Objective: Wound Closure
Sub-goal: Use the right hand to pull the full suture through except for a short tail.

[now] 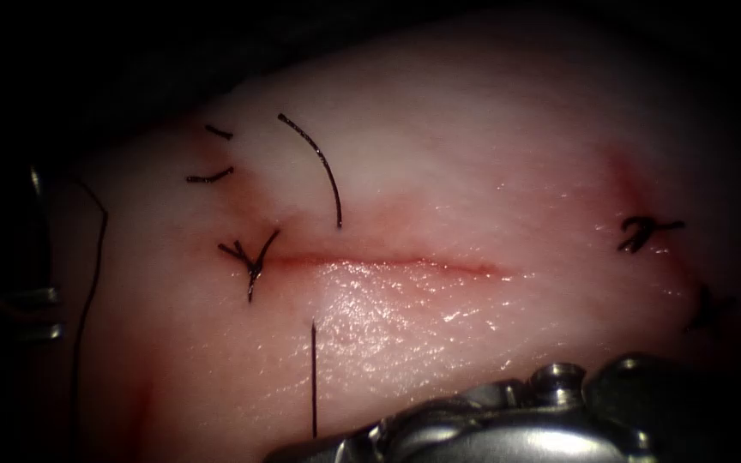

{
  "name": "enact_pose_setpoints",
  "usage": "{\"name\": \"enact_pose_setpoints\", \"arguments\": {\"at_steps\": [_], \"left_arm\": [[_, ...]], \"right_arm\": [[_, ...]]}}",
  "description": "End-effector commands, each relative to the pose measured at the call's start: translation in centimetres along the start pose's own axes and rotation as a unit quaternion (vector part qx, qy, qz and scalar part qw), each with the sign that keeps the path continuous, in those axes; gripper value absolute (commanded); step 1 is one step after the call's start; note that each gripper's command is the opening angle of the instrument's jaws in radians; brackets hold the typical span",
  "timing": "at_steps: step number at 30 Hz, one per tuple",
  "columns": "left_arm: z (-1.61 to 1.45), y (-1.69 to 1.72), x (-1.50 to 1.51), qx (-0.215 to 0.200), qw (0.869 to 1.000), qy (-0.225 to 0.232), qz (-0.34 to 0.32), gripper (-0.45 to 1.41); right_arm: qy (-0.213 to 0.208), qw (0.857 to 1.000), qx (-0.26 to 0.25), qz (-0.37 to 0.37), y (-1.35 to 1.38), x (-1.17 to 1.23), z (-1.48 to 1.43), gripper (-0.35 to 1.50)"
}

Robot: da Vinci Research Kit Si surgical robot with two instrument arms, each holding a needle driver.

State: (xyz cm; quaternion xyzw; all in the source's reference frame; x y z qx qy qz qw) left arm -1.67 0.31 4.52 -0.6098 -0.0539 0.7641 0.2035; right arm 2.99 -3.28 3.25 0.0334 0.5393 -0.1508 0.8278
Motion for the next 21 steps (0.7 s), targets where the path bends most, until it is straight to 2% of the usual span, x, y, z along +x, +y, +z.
{"name": "enact_pose_setpoints", "arguments": {"at_steps": [1,6,7,8,10,11,13,14,16,17,18,20,21], "left_arm": [[0.07,-0.09,-0.02,0.001,1.0,0.003,0.0,-0.45],[0.07,-0.1,-0.12,0.0,1.0,0.004,0.001,-0.45],[0.07,-0.1,-0.15,-0.001,1.0,0.004,-0.001,-0.45],[0.06,-0.1,-0.18,-0.001,1.0,0.005,-0.002,-0.45],[0.03,-0.09,-0.28,-0.003,1.0,0.006,-0.006,-0.45],[0.01,-0.1,-0.33,-0.003,1.0,0.006,-0.007,-0.45],[-0.05,-0.1,-0.46,0.002,1.0,0.001,-0.01,-0.45],[-0.13,-0.1,-0.61,0.01,1.0,-0.002,-0.016,-0.45],[-0.2,-0.12,-0.73,0.017,1.0,-0.003,-0.02,-0.45],[-0.26,-0.17,-0.84,0.027,0.999,-0.003,-0.028,-0.45],[-0.26,-0.17,-0.84,0.027,0.999,-0.003,-0.028,-0.45],[-0.32,-0.2,-0.94,0.043,0.999,0.004,-0.032,-0.45],[-0.35,-0.22,-1.0,0.05,0.998,0.003,-0.035,-0.45]], "right_arm": [[0.002,1.0,-0.003,-0.001,0.11,0.02,0.09,-0.35],[0.004,1.0,-0.005,-0.002,0.08,0.02,0.09,-0.35],[0.006,1.0,-0.009,-0.001,0.08,0.02,0.09,-0.23],[0.01,1.0,-0.014,0.011,0.08,0.01,0.08,0.22],[0.02,0.999,-0.027,0.037,0.1,-0.03,0.03,0.79],[0.026,0.998,-0.033,0.057,0.12,-0.07,-0.03,1.01],[0.033,0.996,-0.038,0.078,0.17,-0.15,-0.13,1.23],[0.039,0.991,-0.04,0.119,0.22,-0.25,-0.25,1.33],[0.045,0.98,-0.039,0.189,0.28,-0.35,-0.39,1.3],[0.052,0.961,-0.038,0.27,0.36,-0.44,-0.51,1.25],[0.052,0.961,-0.038,0.27,0.36,-0.44,-0.51,1.25],[0.049,0.944,-0.047,0.324,0.45,-0.51,-0.61,1.2],[0.042,0.929,-0.058,0.363,0.52,-0.55,-0.67,1.15]]}}
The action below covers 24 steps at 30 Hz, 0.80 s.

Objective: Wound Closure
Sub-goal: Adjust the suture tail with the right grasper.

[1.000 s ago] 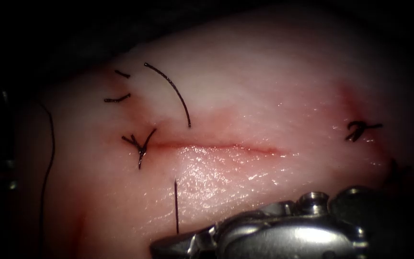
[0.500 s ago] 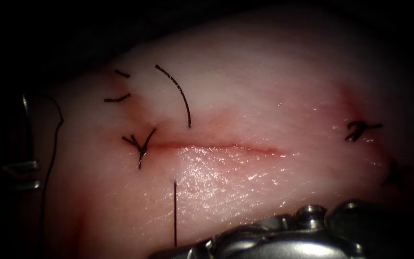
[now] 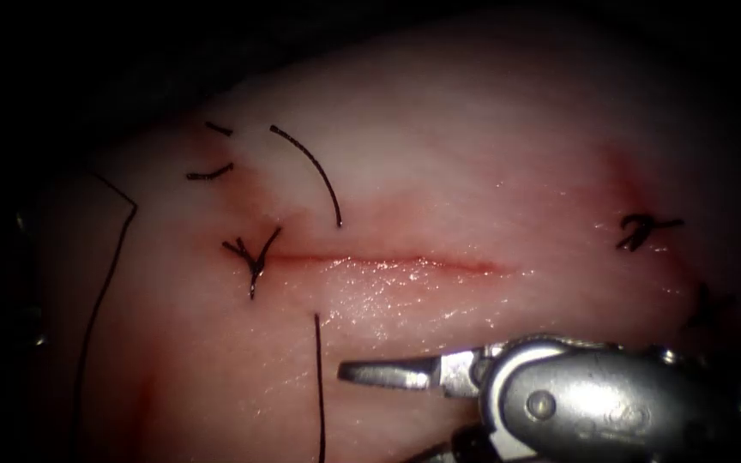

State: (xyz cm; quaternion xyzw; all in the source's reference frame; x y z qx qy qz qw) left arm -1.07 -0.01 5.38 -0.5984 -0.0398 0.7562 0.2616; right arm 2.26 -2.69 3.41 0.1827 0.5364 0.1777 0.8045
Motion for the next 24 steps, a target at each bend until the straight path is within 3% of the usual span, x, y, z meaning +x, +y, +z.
{"name": "enact_pose_setpoints", "arguments": {"at_steps": [1,3,6,7,8,10,11,12,15,16,17,18,21,24], "left_arm": [[0.06,-0.09,-0.03,0.006,1.0,-0.001,-0.001,-0.45],[0.04,-0.1,-0.15,0.013,1.0,-0.003,-0.008,-0.45],[0.04,-0.09,-0.28,0.02,1.0,-0.004,-0.007,-0.45],[0.06,-0.07,-0.35,0.037,0.999,-0.014,-0.009,-0.45],[0.07,-0.06,-0.37,0.043,0.999,-0.019,-0.008,-0.45],[0.06,-0.01,-0.38,0.049,0.998,-0.035,-0.014,-0.16],[0.05,0.04,-0.38,0.052,0.997,-0.049,-0.023,0.04],[0.05,0.04,-0.38,0.052,0.997,-0.049,-0.023,0.04],[-0.01,0.2,-0.35,0.062,0.994,-0.077,-0.044,0.61],[-0.01,0.2,-0.35,0.062,0.994,-0.077,-0.044,0.61],[-0.04,0.29,-0.31,0.075,0.991,-0.1,-0.045,0.83],[-0.04,0.29,-0.31,0.075,0.991,-0.1,-0.045,0.83],[-0.07,0.39,-0.23,0.08,0.988,-0.124,-0.043,1.06],[-0.1,0.46,-0.12,0.081,0.987,-0.131,-0.049,1.18]], "right_arm": [[-0.002,0.998,-0.024,0.054,0.19,0.14,0.03,1.08],[-0.002,0.987,-0.067,0.143,0.3,0.22,0.01,1.06],[-0.011,0.976,-0.116,0.184,0.46,0.36,0.05,0.91],[-0.019,0.964,-0.154,0.217,0.6,0.49,0.17,0.79],[-0.025,0.961,-0.165,0.223,0.64,0.52,0.22,0.79],[-0.047,0.953,-0.185,0.234,0.74,0.56,0.35,0.71],[-0.08,0.945,-0.201,0.243,0.82,0.57,0.5,0.69],[-0.08,0.945,-0.201,0.243,0.82,0.57,0.5,0.69],[-0.11,0.933,-0.228,0.255,0.96,0.54,0.76,0.78],[-0.11,0.933,-0.228,0.255,0.96,0.54,0.76,0.78],[-0.119,0.928,-0.24,0.26,1.03,0.52,0.87,0.74],[-0.119,0.928,-0.24,0.26,1.03,0.52,0.87,0.74],[-0.124,0.92,-0.257,0.269,1.13,0.49,1.0,0.83],[-0.126,0.916,-0.268,0.272,1.22,0.47,1.07,0.73]]}}
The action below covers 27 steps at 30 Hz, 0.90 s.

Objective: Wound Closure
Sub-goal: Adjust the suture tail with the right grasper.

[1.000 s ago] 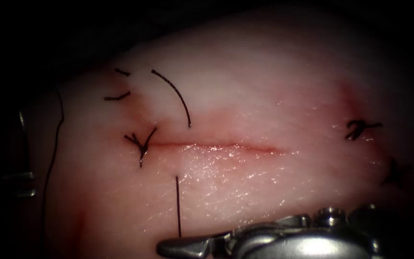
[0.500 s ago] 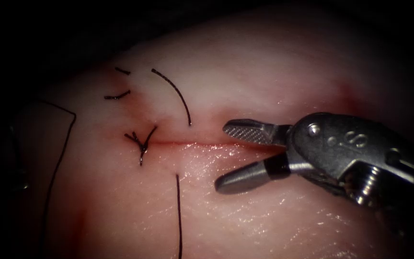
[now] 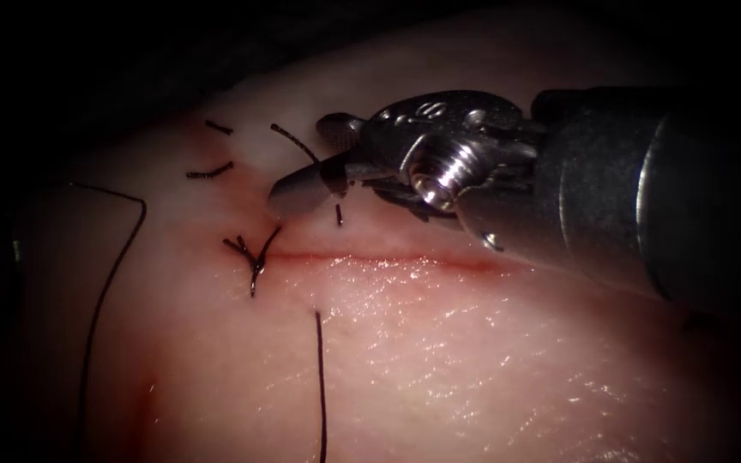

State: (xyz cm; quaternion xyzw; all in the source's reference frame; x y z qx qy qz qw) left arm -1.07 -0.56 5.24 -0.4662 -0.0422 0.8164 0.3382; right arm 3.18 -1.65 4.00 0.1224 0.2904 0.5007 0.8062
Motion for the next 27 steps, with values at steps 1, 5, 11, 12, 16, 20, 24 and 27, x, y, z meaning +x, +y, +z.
{"name": "enact_pose_setpoints", "arguments": {"at_steps": [1,5,11,12,16,20,24,27], "left_arm": [[0.04,-0.03,0.08,0.002,1.0,-0.001,0.003,1.23],[-0.01,0.0,0.16,0.007,1.0,-0.005,0.009,1.23],[-0.07,0.08,0.19,0.009,0.999,-0.032,0.029,1.13],[-0.08,0.09,0.19,0.008,0.999,-0.037,0.03,1.11],[-0.13,0.14,0.2,0.012,0.997,-0.048,0.058,0.98],[-0.19,0.19,0.28,0.015,0.996,-0.053,0.073,0.91],[-0.26,0.26,0.36,0.023,0.995,-0.049,0.085,0.91],[-0.31,0.29,0.44,0.025,0.994,-0.052,0.09,1.06]], "right_arm": [[0.003,1.0,-0.009,-0.001,0.0,0.18,0.16,0.73],[0.003,1.0,-0.012,-0.003,0.01,0.18,0.2,0.78],[-0.015,1.0,0.016,-0.015,-0.04,0.13,0.24,-0.35],[-0.015,0.999,0.017,-0.025,-0.05,0.12,0.25,-0.35],[-0.014,0.998,0.024,-0.05,-0.07,0.11,0.24,-0.35],[0.014,0.998,0.03,-0.048,-0.01,0.06,0.09,-0.35],[0.043,0.998,0.027,-0.044,0.09,0.01,-0.08,-0.35],[0.063,0.997,0.019,-0.043,0.14,-0.02,-0.18,-0.35]]}}
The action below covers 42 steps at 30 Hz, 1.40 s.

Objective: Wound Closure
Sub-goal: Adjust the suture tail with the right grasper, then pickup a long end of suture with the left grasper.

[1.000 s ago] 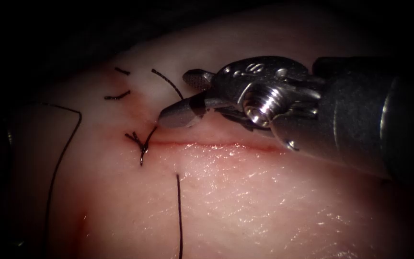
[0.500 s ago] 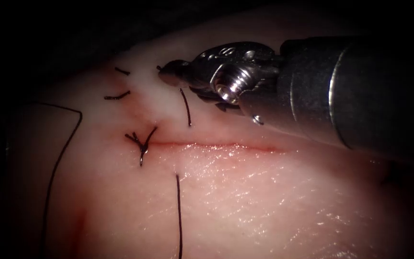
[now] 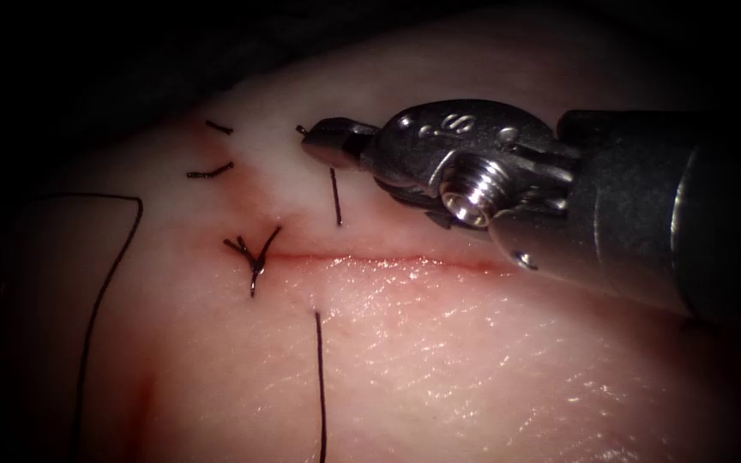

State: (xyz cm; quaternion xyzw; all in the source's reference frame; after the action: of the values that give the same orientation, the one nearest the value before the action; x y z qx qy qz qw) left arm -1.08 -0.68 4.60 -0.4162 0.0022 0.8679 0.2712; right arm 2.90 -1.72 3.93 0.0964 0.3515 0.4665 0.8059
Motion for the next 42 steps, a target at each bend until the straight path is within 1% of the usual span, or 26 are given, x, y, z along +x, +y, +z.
{"name": "enact_pose_setpoints", "arguments": {"at_steps": [1,6,7,8,9,10,11,12,13,14,17,18,20,21,24,25,26,28,30,31,32,35,38,40,41,42], "left_arm": [[0.07,-0.06,0.06,0.001,1.0,0.001,0.004,1.09],[-0.05,-0.1,0.3,0.023,0.999,0.03,0.03,1.2],[-0.08,-0.11,0.34,0.028,0.998,0.041,0.038,1.2],[-0.13,-0.12,0.4,0.036,0.997,0.057,0.042,1.13],[-0.13,-0.12,0.4,0.036,0.997,0.057,0.042,1.13],[-0.2,-0.11,0.46,0.043,0.995,0.083,0.045,0.93],[-0.23,-0.11,0.47,0.046,0.994,0.095,0.042,0.69],[-0.23,-0.11,0.47,0.046,0.994,0.095,0.042,0.69],[-0.27,-0.1,0.47,0.047,0.992,0.11,0.04,0.41],[-0.31,-0.1,0.47,0.042,0.99,0.128,0.039,0.27],[-0.34,-0.13,0.49,0.013,0.987,0.154,0.04,0.17],[-0.33,-0.15,0.49,0.006,0.986,0.159,0.041,0.17],[-0.32,-0.15,0.49,0.001,0.986,0.164,0.042,0.12],[-0.28,-0.17,0.49,-0.022,0.981,0.187,0.043,0.17],[-0.21,-0.18,0.52,-0.025,0.979,0.197,0.047,0.12],[-0.17,-0.18,0.54,-0.028,0.978,0.2,0.047,0.15],[-0.09,-0.16,0.6,-0.033,0.976,0.209,0.047,0.32],[-0.06,-0.14,0.63,-0.033,0.976,0.21,0.052,0.37],[0.07,-0.06,0.76,-0.034,0.969,0.223,0.102,0.42],[0.07,-0.06,0.76,-0.034,0.969,0.223,0.102,0.42],[0.13,-0.02,0.82,-0.037,0.965,0.232,0.119,0.42],[0.32,0.05,0.99,-0.046,0.956,0.246,0.155,0.42],[0.51,0.11,1.13,-0.055,0.948,0.25,0.186,0.41],[0.68,0.14,1.22,-0.065,0.946,0.248,0.198,0.49],[0.85,0.16,1.29,-0.067,0.945,0.243,0.21,0.62],[0.92,0.16,1.31,-0.067,0.944,0.238,0.219,0.64]], "right_arm": [[0.008,1.0,0.0,0.008,0.0,0.1,0.03,-0.35],[0.053,0.998,-0.006,0.041,0.06,0.15,-0.01,-0.35],[0.059,0.997,-0.007,0.043,0.07,0.16,-0.02,-0.08],[0.062,0.997,-0.007,0.045,0.1,0.17,-0.04,0.29],[0.062,0.997,-0.007,0.045,0.1,0.17,-0.04,0.29],[0.061,0.997,-0.006,0.045,0.13,0.18,-0.06,0.81],[0.061,0.998,-0.008,0.032,0.15,0.2,-0.08,0.99],[0.061,0.998,-0.008,0.032,0.15,0.2,-0.08,0.99],[0.064,0.998,-0.011,0.013,0.17,0.22,-0.1,1.13],[0.067,0.997,-0.016,-0.017,0.19,0.24,-0.11,1.16],[0.08,0.992,-0.033,-0.09,0.25,0.32,-0.18,1.31],[0.085,0.989,-0.041,-0.113,0.27,0.38,-0.21,1.41],[0.089,0.988,-0.044,-0.118,0.27,0.42,-0.22,1.45],[0.088,0.985,-0.047,-0.142,0.28,0.51,-0.26,1.48],[0.088,0.985,-0.042,-0.14,0.26,0.55,-0.33,1.43],[0.088,0.985,-0.04,-0.141,0.25,0.55,-0.36,1.41],[0.09,0.985,-0.038,-0.142,0.21,0.52,-0.4,1.4],[0.09,0.984,-0.035,-0.147,0.19,0.49,-0.43,1.38],[0.085,0.989,-0.023,-0.12,0.15,0.39,-0.51,1.33],[0.085,0.989,-0.023,-0.12,0.15,0.39,-0.51,1.33],[0.082,0.989,-0.02,-0.123,0.15,0.35,-0.53,1.3],[0.055,0.991,-0.004,-0.122,0.14,0.22,-0.61,1.2],[0.031,0.99,0.011,-0.135,0.12,0.09,-0.71,1.2],[0.04,0.986,0.03,-0.159,0.12,0.0,-0.78,1.1],[0.053,0.982,0.062,-0.172,0.13,-0.08,-0.88,0.66],[0.053,0.981,0.068,-0.175,0.14,-0.11,-0.92,0.53]]}}
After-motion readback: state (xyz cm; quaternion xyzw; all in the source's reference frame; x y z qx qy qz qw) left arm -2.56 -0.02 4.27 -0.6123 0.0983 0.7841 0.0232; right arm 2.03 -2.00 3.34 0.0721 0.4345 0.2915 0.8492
